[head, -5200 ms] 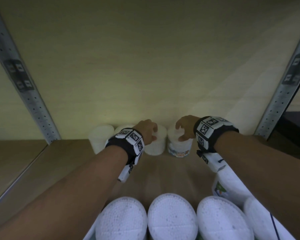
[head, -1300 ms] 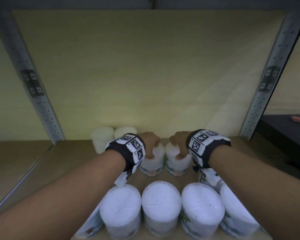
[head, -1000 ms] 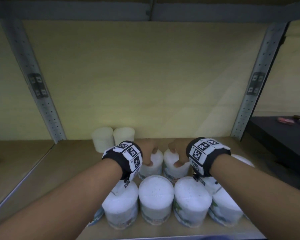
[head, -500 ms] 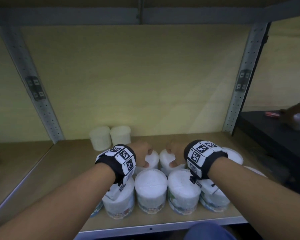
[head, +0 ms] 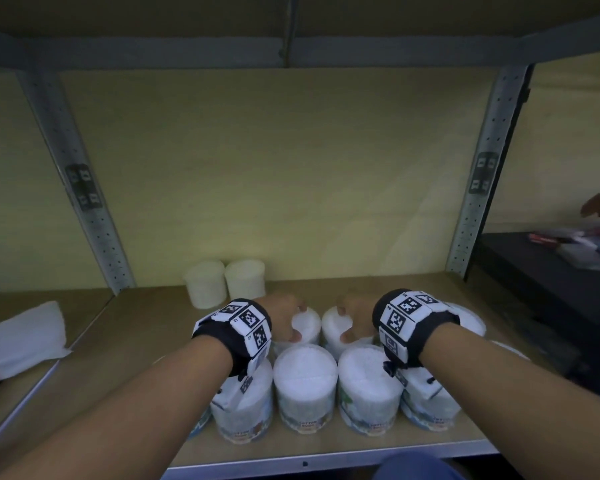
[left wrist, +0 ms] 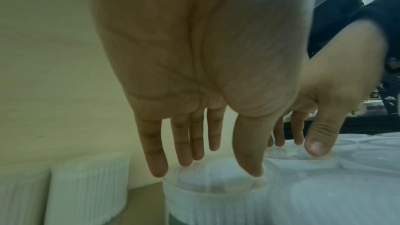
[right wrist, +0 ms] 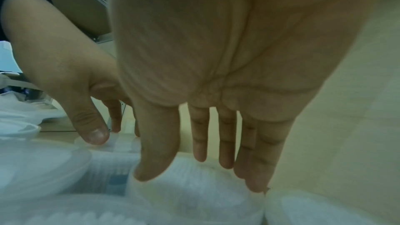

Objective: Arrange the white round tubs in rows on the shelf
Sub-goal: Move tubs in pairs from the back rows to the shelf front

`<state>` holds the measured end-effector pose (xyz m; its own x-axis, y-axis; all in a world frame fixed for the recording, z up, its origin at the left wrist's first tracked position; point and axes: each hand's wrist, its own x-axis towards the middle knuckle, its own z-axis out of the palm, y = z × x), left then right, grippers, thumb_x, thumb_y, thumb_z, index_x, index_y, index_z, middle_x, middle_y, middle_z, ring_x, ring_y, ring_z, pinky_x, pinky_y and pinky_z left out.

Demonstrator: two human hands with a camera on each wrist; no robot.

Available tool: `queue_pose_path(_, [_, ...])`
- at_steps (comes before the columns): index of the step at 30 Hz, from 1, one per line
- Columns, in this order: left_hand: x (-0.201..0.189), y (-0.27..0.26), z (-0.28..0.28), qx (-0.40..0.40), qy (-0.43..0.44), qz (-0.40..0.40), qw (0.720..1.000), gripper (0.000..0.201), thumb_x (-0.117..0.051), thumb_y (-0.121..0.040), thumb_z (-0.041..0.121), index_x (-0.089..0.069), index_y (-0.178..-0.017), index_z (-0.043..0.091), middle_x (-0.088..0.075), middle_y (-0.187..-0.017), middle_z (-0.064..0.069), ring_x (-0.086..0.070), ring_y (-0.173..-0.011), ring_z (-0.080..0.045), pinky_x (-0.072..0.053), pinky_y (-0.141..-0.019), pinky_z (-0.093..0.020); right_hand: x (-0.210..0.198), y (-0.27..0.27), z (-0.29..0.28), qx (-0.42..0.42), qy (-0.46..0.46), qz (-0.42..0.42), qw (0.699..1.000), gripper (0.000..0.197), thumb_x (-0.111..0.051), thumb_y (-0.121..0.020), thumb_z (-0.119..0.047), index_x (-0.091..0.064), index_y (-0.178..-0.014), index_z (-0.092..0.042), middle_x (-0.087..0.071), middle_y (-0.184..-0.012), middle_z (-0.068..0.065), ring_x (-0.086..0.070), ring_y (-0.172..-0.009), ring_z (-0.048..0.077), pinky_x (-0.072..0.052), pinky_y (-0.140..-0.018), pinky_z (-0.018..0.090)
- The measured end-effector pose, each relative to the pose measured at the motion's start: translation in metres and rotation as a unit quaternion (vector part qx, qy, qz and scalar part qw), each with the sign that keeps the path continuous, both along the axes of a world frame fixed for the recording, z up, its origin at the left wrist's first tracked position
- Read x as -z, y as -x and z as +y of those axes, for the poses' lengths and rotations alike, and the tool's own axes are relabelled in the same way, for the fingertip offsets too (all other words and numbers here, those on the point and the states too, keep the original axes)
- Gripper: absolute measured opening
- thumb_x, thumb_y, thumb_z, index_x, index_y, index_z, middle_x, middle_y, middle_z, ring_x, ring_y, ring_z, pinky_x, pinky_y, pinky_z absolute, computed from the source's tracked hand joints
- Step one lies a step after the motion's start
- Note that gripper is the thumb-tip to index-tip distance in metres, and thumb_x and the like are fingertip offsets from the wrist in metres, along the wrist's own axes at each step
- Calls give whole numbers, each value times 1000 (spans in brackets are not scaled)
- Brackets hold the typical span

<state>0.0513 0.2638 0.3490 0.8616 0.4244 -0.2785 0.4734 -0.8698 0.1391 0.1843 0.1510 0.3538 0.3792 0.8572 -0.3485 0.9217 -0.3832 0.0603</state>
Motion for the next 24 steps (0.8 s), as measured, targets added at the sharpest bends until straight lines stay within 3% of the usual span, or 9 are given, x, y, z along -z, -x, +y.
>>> queue_pose_path(3, [-2,2,3,-8,0,-22,1000,59,-61,-90,27,-37,-141,13,-46,-141,-8,-50,-124,-25,-43,-100,-32,-3,-2,0,9,-30,39,999,55,-61,-91,-33,-45,-135,-4,-49,-137,12,-51,-123,28,-43,-100,34])
queue_pose_path(10, [-16,16,32,-43,-19,-32,998,61,-59,-91,34,-38,-143,9,-43,-142,-8,-47,-127,-24,-41,-102,-31,-11,-3,17,9,-57,47,997,52,-56,-89,-41,-57,-126,-3,-61,-126,12,-60,-114,29,-50,-99,40])
queue_pose_path(14, [-23,32,59,-67,-28,-28,997,58,-56,-92,36,-36,-143,15,-38,-146,-5,-43,-131,-21,-37,-106,-28,-17,1,35,2,-101,79,992,38,-60,-89,-34,-60,-112,-4,-60,-110,9,-59,-105,26,-48,-85,31])
queue_pose_path(18, [-27,50,91,-106,-39,-10,994,59,-54,-94,37,-34,-144,14,-37,-147,-7,-43,-131,-23,-37,-109,-31,-23,7,63,-10,-123,79,989,37,-59,-90,-30,-61,-118,-5,-61,-122,10,-59,-110,26,-50,-93,35])
queue_pose_path(24, [-19,76,139,-167,-55,1,984,59,-53,-95,36,-33,-145,12,-36,-148,-8,-39,-134,-24,-33,-111,-30,-21,15,119,-26,-138,78,987,38,-57,-92,-24,-53,-128,-11,-52,-132,9,-54,-117,26,-46,-96,32])
